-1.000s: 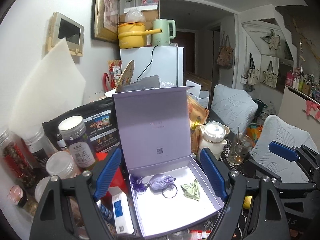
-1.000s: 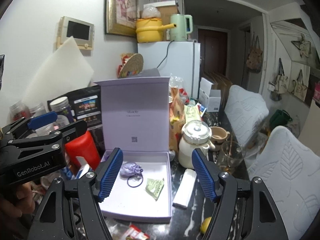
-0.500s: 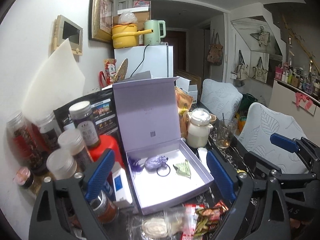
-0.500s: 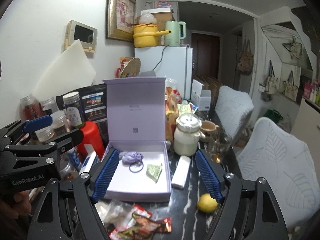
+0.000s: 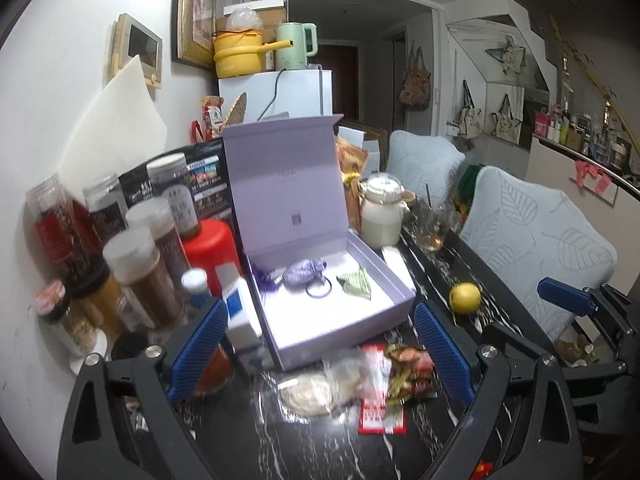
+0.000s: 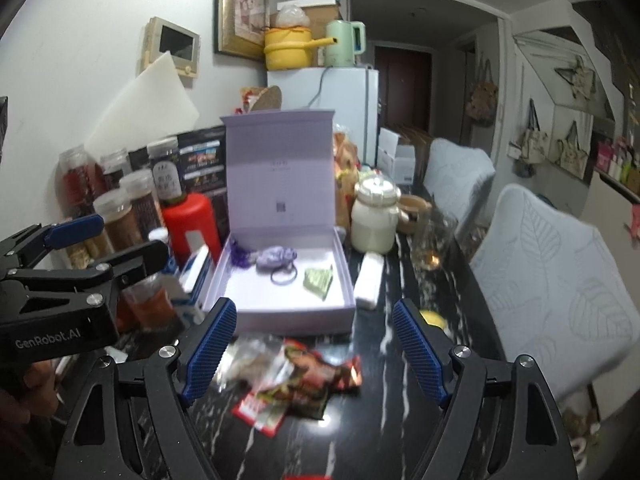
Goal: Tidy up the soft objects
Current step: 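Withdraw both open tools from the box back over the table, then grasp the red snack packet with the right tool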
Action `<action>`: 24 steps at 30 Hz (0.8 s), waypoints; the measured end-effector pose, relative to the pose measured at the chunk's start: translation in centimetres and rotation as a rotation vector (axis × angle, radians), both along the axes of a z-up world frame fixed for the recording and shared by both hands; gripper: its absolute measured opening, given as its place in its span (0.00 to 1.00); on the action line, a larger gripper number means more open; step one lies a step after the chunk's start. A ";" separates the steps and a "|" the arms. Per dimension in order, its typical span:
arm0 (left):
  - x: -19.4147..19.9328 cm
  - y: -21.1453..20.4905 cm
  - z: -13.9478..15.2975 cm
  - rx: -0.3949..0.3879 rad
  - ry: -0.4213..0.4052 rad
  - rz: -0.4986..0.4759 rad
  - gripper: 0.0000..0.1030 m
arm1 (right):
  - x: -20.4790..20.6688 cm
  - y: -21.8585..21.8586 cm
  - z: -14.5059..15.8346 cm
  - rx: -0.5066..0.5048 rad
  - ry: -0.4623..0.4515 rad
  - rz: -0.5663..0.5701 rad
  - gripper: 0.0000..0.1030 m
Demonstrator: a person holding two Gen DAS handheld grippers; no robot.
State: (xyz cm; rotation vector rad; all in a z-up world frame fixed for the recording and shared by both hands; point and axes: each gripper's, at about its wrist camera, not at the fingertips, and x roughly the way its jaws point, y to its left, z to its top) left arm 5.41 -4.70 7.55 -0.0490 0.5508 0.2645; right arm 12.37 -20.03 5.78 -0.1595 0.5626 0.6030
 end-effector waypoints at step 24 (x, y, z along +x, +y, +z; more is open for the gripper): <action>-6.9 -1.5 -7.0 -0.059 0.180 -0.106 0.93 | -9.5 -2.2 -7.9 -0.064 0.170 -0.020 0.79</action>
